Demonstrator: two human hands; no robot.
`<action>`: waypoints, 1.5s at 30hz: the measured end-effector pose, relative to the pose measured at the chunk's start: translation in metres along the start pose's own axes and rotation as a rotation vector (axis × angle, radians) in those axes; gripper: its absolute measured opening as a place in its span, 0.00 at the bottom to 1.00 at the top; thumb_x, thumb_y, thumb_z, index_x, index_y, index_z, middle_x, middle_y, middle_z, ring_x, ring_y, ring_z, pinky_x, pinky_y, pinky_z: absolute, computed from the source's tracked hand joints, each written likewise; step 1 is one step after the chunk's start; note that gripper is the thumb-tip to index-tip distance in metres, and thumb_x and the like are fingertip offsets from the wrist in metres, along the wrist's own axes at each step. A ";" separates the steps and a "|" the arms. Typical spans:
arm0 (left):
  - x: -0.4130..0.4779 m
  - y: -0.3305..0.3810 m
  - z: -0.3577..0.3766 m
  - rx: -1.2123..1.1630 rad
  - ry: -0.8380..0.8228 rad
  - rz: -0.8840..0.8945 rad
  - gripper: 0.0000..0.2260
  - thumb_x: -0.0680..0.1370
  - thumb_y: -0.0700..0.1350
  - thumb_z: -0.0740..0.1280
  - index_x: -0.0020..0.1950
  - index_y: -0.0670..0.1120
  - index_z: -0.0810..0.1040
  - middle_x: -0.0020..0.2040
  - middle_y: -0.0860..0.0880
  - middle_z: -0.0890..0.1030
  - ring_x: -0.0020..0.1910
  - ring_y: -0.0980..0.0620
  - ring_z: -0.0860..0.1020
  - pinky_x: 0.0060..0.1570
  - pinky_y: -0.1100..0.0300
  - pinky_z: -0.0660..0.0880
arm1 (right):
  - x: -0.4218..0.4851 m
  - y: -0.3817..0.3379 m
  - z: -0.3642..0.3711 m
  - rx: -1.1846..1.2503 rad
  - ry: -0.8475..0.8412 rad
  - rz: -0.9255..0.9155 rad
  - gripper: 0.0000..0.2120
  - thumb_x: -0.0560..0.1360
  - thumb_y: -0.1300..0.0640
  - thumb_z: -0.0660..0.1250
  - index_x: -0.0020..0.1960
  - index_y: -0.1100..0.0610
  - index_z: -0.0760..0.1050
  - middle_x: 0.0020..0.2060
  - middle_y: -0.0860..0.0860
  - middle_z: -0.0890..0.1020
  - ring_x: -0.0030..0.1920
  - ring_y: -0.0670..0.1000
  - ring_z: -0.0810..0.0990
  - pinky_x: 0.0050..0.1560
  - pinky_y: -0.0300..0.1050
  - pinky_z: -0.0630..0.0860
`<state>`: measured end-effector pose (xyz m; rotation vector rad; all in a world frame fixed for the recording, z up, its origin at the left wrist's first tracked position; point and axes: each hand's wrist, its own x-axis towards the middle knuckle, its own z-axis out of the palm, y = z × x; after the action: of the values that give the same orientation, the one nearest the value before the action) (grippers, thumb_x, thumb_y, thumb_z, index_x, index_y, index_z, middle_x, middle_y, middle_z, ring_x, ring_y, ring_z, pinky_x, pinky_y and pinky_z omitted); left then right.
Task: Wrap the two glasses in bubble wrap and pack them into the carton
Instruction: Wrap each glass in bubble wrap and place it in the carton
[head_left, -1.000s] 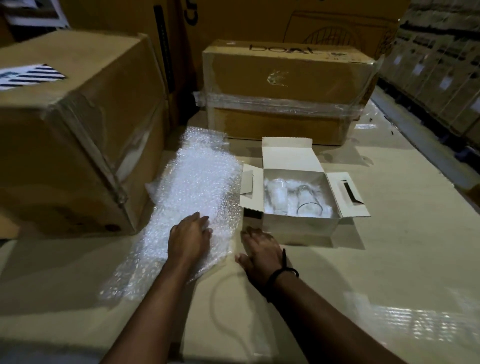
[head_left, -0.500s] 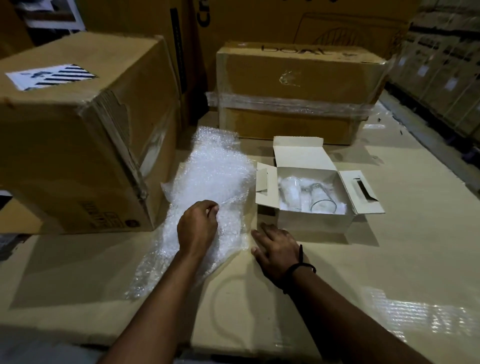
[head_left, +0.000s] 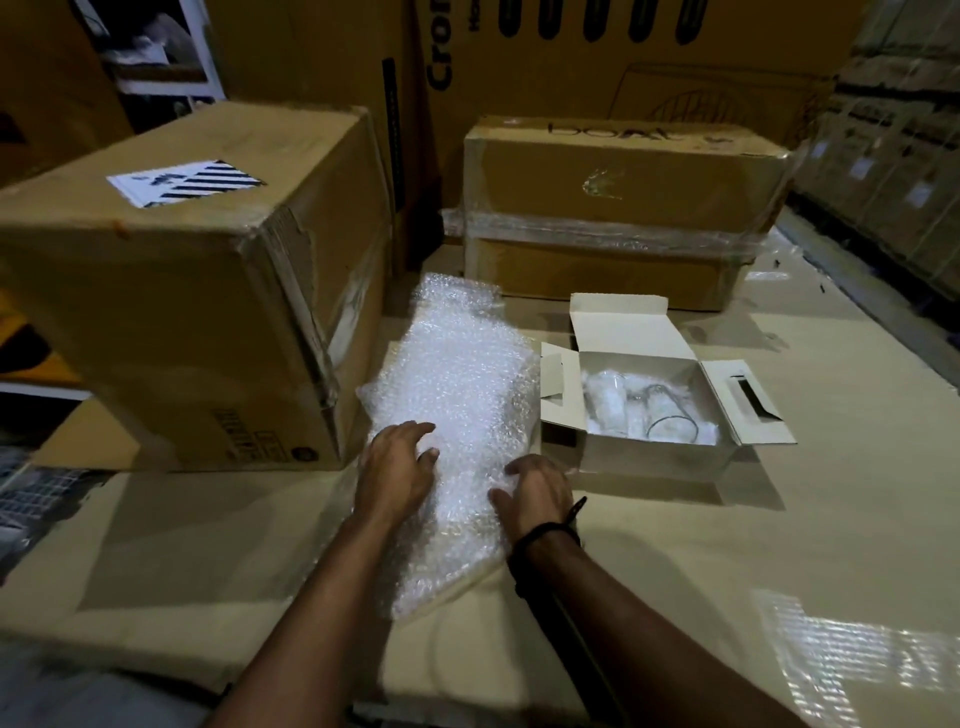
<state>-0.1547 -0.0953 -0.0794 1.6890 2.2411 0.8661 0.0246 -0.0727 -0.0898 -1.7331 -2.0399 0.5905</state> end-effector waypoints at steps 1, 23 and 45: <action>0.001 -0.006 -0.001 0.043 -0.029 -0.024 0.20 0.76 0.45 0.70 0.68 0.45 0.76 0.66 0.44 0.77 0.67 0.43 0.73 0.67 0.53 0.66 | 0.000 -0.002 -0.001 0.034 0.041 -0.009 0.10 0.71 0.54 0.71 0.52 0.53 0.79 0.54 0.52 0.79 0.59 0.53 0.75 0.60 0.42 0.66; 0.014 -0.010 -0.020 -0.494 0.048 -0.484 0.02 0.68 0.39 0.71 0.38 0.40 0.80 0.36 0.42 0.78 0.36 0.47 0.76 0.39 0.57 0.70 | 0.006 -0.005 -0.019 0.863 0.039 0.131 0.08 0.76 0.62 0.66 0.41 0.53 0.71 0.38 0.51 0.80 0.39 0.50 0.79 0.38 0.40 0.74; 0.026 -0.014 0.009 -0.695 0.189 -0.612 0.12 0.75 0.48 0.72 0.44 0.39 0.80 0.39 0.42 0.82 0.42 0.39 0.82 0.44 0.54 0.77 | 0.017 0.040 -0.036 0.016 -0.261 0.014 0.20 0.72 0.57 0.67 0.64 0.51 0.74 0.57 0.55 0.81 0.56 0.55 0.79 0.50 0.39 0.73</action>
<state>-0.1697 -0.0705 -0.0899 0.5969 2.0053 1.4262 0.0749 -0.0480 -0.0812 -1.7397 -2.1889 0.8758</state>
